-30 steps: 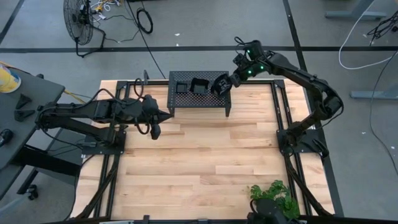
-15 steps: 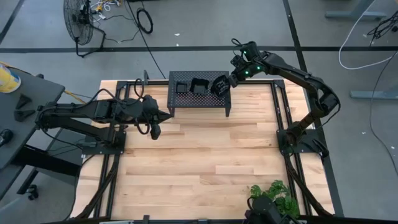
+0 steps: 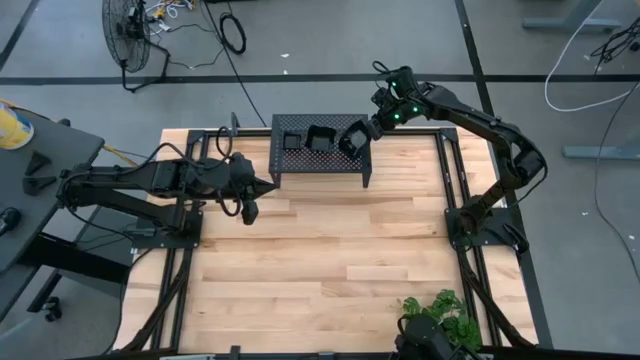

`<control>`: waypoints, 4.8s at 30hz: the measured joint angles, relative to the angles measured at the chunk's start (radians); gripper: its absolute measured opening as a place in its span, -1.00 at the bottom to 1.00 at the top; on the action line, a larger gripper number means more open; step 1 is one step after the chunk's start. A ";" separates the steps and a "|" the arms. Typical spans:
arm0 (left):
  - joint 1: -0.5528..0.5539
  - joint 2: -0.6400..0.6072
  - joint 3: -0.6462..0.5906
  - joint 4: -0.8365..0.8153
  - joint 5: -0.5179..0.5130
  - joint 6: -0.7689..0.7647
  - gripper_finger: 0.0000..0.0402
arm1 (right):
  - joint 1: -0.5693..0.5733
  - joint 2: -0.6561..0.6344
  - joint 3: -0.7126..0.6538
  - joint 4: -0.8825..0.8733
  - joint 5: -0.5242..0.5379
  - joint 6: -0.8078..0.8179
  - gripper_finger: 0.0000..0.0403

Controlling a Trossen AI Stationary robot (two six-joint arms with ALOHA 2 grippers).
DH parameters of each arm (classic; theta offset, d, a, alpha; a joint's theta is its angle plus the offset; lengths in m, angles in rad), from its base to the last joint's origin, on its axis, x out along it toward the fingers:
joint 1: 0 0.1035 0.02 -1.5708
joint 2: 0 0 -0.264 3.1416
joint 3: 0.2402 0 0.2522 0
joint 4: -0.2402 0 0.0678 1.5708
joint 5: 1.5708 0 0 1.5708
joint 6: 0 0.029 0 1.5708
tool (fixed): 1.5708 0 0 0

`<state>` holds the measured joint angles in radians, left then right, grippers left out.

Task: Pick & Place Mini shaped plates
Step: Stack the leaf shaped plate on top of the other leaf shaped plate on the shelf, then return to Home Position

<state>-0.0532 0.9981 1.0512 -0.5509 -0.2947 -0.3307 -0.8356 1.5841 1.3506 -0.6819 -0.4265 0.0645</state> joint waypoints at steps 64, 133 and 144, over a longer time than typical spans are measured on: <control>-0.012 -0.217 0.002 0.023 0.004 0.063 -0.98 | 0.293 -0.619 -0.380 0.082 0.024 -0.032 -0.99; -0.012 -0.331 0.000 -0.066 -0.023 0.027 -0.82 | 0.407 -0.758 -0.450 0.174 0.130 -0.021 -0.87; -0.012 -0.331 0.000 -0.066 -0.023 0.027 -0.82 | 0.407 -0.758 -0.450 0.178 0.130 -0.021 -0.87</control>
<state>-0.0650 0.6674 1.0512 -0.6167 -0.3172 -0.3035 -0.4286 0.8261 0.9005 -0.5039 -0.2962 0.0433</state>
